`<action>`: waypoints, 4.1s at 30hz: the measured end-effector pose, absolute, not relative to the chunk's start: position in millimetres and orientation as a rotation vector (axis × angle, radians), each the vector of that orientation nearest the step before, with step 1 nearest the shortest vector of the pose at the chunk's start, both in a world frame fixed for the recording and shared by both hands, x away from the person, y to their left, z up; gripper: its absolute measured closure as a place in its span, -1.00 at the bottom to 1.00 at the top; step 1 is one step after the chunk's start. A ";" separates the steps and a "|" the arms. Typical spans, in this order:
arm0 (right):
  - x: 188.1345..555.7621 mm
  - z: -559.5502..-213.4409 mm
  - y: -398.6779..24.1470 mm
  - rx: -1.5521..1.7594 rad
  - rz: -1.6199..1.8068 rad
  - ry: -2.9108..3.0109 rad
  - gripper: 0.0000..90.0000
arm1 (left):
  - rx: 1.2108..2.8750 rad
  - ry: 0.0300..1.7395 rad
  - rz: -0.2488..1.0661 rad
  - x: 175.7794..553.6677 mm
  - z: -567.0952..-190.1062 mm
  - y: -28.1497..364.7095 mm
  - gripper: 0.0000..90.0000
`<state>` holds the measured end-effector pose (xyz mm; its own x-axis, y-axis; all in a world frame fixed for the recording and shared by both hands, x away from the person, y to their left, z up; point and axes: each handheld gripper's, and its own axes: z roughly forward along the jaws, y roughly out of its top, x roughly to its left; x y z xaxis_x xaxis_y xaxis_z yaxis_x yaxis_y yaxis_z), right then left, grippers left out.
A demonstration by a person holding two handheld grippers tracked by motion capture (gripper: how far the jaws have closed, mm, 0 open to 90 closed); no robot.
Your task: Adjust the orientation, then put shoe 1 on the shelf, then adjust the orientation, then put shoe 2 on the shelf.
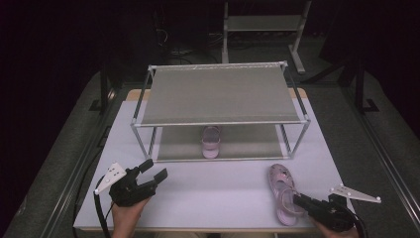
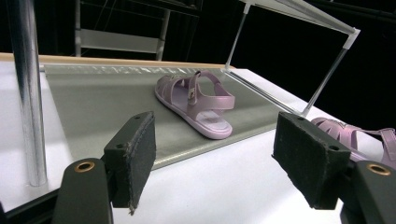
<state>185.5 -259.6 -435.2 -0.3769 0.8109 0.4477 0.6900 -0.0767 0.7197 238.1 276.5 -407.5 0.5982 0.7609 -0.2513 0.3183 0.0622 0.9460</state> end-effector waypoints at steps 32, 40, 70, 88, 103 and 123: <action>182.8 -429.9 -251.1 1.668 1.632 2.053 0.80 | 1.507 0.992 0.417 241.4 -408.9 284.7 -0.52; 188.5 -425.9 -236.8 1.638 1.657 2.080 0.81 | 1.510 0.990 0.419 241.4 -408.3 286.2 -0.53; 231.1 -414.2 -205.5 1.642 1.733 2.003 0.81 | 1.517 0.977 0.415 245.4 -408.2 285.1 -0.53; 254.8 -415.3 -192.8 1.678 1.787 1.937 0.82 | 1.526 0.974 0.416 242.9 -408.4 283.0 -0.53; 275.7 -415.3 -181.4 1.696 1.837 1.851 0.82 | 1.534 0.975 0.417 243.7 -409.2 283.0 -0.53; 304.4 -426.8 -165.2 1.736 1.855 1.775 0.81 | 1.531 0.968 0.418 244.3 -408.2 284.1 -0.53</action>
<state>304.4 -165.2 -426.8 -0.3720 0.6665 0.6461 0.6159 -0.3435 0.7090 244.3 284.1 -408.2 0.5872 0.7662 -0.2612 0.3350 0.0637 0.9401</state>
